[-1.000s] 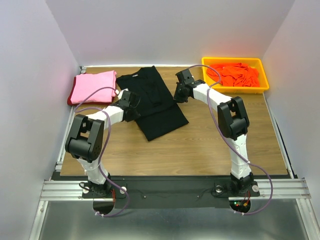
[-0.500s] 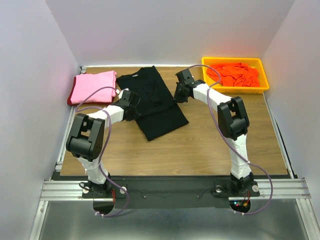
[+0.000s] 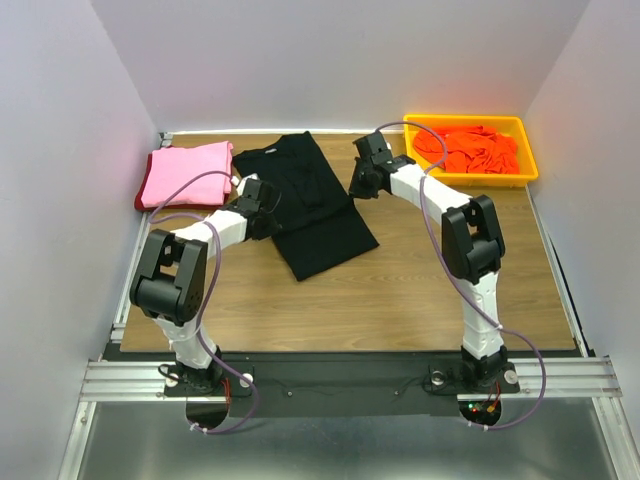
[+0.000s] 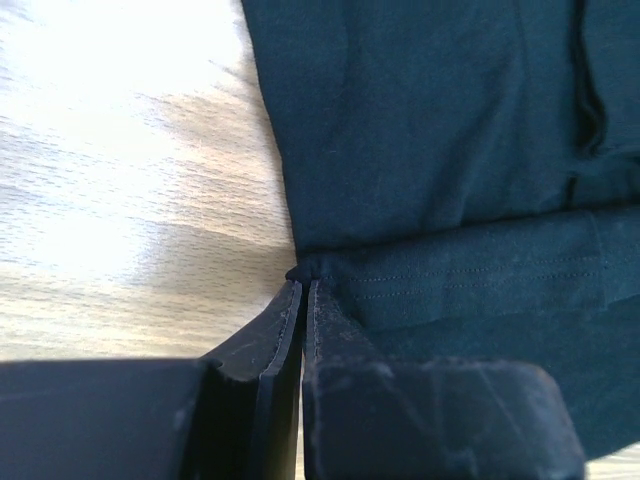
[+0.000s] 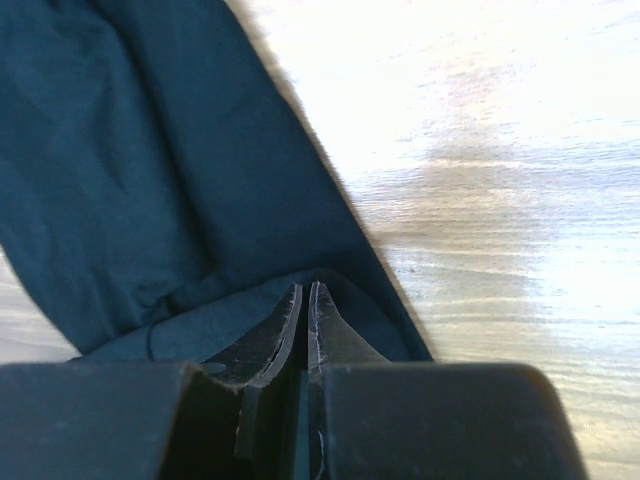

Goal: Fold and stack the t-shirts
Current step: Fold the tshirt

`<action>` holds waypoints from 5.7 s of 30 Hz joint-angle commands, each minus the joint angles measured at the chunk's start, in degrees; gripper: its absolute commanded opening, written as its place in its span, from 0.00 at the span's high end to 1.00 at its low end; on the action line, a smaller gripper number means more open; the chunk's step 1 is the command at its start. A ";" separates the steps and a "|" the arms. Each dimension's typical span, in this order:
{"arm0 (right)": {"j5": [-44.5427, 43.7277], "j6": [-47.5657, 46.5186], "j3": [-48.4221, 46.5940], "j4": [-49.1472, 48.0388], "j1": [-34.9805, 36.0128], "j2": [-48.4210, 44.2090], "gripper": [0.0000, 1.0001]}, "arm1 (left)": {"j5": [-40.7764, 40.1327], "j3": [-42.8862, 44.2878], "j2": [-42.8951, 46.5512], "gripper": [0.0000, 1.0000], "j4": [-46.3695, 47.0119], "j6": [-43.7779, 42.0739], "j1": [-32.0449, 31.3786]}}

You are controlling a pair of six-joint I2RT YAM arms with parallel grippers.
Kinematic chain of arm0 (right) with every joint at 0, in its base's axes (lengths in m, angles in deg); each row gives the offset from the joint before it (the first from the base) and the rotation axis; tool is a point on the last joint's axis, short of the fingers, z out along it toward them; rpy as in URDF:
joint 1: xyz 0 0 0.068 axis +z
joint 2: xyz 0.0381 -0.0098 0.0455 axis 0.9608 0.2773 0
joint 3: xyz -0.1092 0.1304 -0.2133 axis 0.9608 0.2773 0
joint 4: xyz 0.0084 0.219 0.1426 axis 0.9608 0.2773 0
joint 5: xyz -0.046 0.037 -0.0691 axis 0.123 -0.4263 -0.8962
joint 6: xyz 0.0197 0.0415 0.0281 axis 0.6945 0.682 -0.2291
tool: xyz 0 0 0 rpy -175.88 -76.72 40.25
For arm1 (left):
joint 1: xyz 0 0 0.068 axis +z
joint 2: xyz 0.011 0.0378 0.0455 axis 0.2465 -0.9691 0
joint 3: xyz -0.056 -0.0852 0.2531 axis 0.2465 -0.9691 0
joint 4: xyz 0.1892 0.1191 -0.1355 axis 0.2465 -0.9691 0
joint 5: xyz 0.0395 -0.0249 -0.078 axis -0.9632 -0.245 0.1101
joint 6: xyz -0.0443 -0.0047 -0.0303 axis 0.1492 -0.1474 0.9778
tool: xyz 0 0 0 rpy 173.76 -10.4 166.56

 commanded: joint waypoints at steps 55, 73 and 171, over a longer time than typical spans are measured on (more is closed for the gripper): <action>0.65 -15.48 17.35 -19.92 10.21 -4.80 0.49 | -10.70 -17.82 33.30 0.01 9.80 -9.77 0.09; -4.72 -18.03 6.64 -24.42 10.56 1.34 0.49 | -10.70 -21.00 33.57 0.01 12.26 -10.91 0.00; 17.61 -6.26 50.73 -15.20 -6.05 -23.77 0.76 | 6.26 -20.90 7.20 0.60 10.52 15.19 -17.75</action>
